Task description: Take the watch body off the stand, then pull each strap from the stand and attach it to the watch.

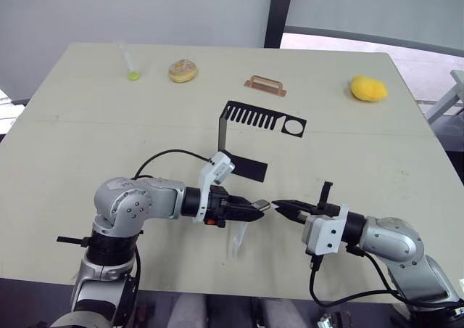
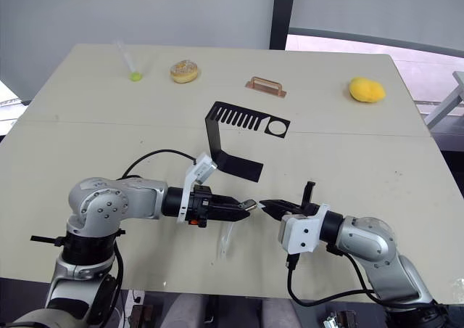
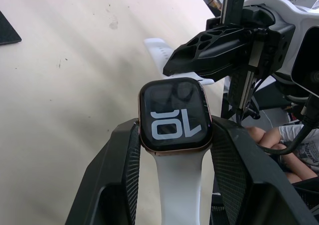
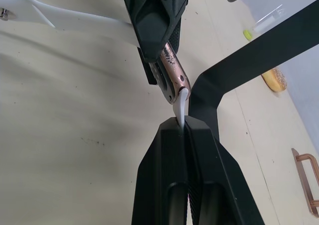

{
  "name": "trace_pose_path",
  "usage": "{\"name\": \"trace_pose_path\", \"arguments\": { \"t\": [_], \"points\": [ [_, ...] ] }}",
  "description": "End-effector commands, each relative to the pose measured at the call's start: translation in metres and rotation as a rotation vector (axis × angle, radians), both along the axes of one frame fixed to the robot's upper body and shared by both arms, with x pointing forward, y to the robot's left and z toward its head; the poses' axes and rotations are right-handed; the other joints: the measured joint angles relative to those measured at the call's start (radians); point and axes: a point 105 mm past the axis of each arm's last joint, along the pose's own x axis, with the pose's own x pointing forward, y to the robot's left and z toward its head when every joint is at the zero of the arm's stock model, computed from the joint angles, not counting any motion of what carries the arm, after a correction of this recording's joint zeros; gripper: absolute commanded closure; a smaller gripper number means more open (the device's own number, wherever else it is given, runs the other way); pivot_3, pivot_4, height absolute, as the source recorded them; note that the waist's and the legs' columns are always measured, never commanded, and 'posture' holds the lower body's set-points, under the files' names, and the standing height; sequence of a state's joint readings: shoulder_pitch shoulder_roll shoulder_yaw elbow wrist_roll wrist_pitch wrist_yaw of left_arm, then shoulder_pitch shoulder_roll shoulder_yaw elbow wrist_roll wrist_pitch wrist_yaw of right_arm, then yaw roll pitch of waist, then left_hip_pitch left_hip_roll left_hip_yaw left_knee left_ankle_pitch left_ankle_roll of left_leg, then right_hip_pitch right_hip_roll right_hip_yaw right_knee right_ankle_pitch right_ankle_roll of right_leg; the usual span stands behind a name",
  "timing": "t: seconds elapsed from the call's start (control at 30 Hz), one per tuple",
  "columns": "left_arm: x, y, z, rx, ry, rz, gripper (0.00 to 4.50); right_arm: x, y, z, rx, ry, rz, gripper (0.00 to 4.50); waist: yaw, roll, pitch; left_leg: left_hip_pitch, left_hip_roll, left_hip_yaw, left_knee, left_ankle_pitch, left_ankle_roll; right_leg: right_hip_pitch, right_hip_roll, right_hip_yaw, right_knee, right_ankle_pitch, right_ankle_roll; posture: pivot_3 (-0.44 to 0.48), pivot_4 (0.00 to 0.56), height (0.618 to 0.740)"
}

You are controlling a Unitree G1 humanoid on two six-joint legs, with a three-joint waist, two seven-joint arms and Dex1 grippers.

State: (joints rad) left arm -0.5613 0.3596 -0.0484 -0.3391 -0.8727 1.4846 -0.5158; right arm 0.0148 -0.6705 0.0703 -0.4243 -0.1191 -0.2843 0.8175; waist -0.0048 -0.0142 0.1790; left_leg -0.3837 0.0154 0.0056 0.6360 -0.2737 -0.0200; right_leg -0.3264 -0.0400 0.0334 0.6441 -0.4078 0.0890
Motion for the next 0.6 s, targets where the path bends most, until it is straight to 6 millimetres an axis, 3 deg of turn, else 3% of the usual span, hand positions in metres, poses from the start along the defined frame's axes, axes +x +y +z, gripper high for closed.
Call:
{"name": "trace_pose_path", "arguments": {
  "t": [0.03,0.6],
  "points": [
    [-0.0166,-0.0188,0.011,-0.066,-0.022,-0.118,2.92,-0.0077,0.0175,0.011,0.055,-0.045,0.073,4.5,0.0,0.0,0.0,0.0,0.0,0.0,0.0,0.0,0.0,0.0,0.0,0.0,0.0,0.0,0.0,0.0,0.15,0.74],
    [-0.0167,-0.0203,0.0111,-0.07,-0.021,-0.121,2.92,-0.0062,0.0206,0.0091,0.053,-0.042,0.076,4.5,0.0,0.0,0.0,0.0,0.0,0.0,0.0,0.0,0.0,0.0,0.0,0.0,0.0,0.0,0.0,0.0,0.15,0.74]
  ]
}}
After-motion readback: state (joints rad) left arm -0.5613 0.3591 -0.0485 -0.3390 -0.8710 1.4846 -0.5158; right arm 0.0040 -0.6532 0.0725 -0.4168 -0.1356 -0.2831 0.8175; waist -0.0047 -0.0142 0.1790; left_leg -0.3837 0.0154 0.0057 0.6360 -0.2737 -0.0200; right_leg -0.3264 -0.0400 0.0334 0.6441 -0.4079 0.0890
